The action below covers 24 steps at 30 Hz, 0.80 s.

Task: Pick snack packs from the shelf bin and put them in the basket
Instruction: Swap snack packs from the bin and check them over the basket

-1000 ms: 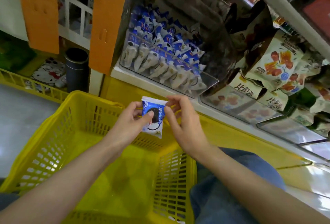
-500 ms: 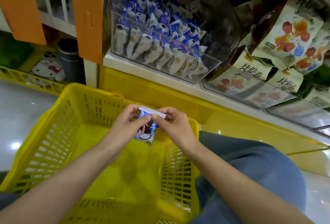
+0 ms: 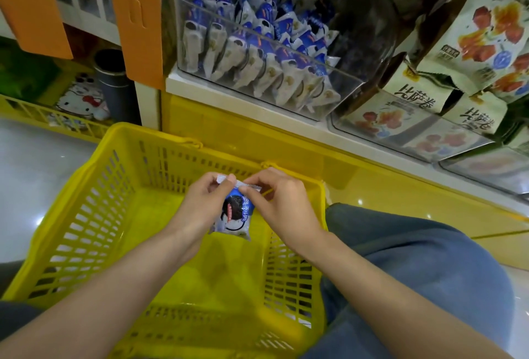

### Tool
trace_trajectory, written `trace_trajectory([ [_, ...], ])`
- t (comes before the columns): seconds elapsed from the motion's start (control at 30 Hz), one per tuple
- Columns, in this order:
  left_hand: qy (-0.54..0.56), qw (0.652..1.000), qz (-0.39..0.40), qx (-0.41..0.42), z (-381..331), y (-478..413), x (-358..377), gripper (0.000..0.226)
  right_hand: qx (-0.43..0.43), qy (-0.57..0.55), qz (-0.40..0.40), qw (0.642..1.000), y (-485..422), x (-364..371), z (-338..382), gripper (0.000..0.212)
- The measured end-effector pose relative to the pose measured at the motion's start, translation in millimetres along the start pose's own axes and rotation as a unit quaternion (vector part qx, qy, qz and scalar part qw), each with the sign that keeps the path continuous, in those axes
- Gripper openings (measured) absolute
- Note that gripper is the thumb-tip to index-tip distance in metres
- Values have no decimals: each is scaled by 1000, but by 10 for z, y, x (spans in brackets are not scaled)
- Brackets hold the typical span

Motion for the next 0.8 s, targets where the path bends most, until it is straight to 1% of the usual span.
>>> trace_trajectory([
  [0.07,15,1000,-6,-20,29,14,-2,15,26,-43,-15,999,-5,-11,-37,8],
  [0.1,12,1000,-4,-29,48,25,0,17,51,-82,-25,995,-9,-21,-79,6],
  [0.17,-7,999,12,-38,83,72,6,25,121,-180,-50,975,7,-32,-179,12],
  [0.27,-3,999,11,-36,136,163,-19,33,250,-323,-76,910,88,20,-367,18],
  [0.33,-3,1000,-5,-23,169,212,-78,31,310,-379,-51,870,180,104,-444,11],
  [0.37,-9,1000,-14,-17,190,226,-118,28,327,-388,-23,861,226,153,-464,5],
  [0.4,-18,999,-23,-13,217,241,-164,24,338,-378,9,862,272,199,-475,6],
  [0.47,-34,999,-36,-8,262,264,-245,18,348,-331,90,873,371,311,-503,24],
  [0.5,-39,998,-39,-5,275,276,-274,15,347,-302,134,878,414,364,-497,30],
  [0.57,-47,998,-41,0,277,288,-304,7,328,-244,211,888,473,447,-461,30],
  [0.6,-51,998,-39,4,263,289,-311,6,309,-213,237,896,490,470,-447,28],
  [0.67,-48,998,-37,13,212,280,-323,7,256,-135,268,919,506,490,-413,28],
  [0.7,-46,998,-39,18,181,273,-335,6,229,-102,271,929,503,497,-387,32],
  [0.73,-52,997,-42,26,152,267,-349,6,207,-89,262,938,495,499,-353,39],
  [0.77,-73,995,-47,41,123,262,-358,9,190,-98,242,947,478,494,-310,45],
  [0.8,-106,991,-51,61,93,264,-358,14,172,-123,214,954,450,478,-257,45],
])
Point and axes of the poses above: each hand's wrist, its own y-axis away from the middle knuckle, its own x-axis out of the palm, z = x × y, the point moved 7 cm from there along -y, towards the middle knuckle, and after that the axes turned 11 degrees about -y, right-handed, at the moved point
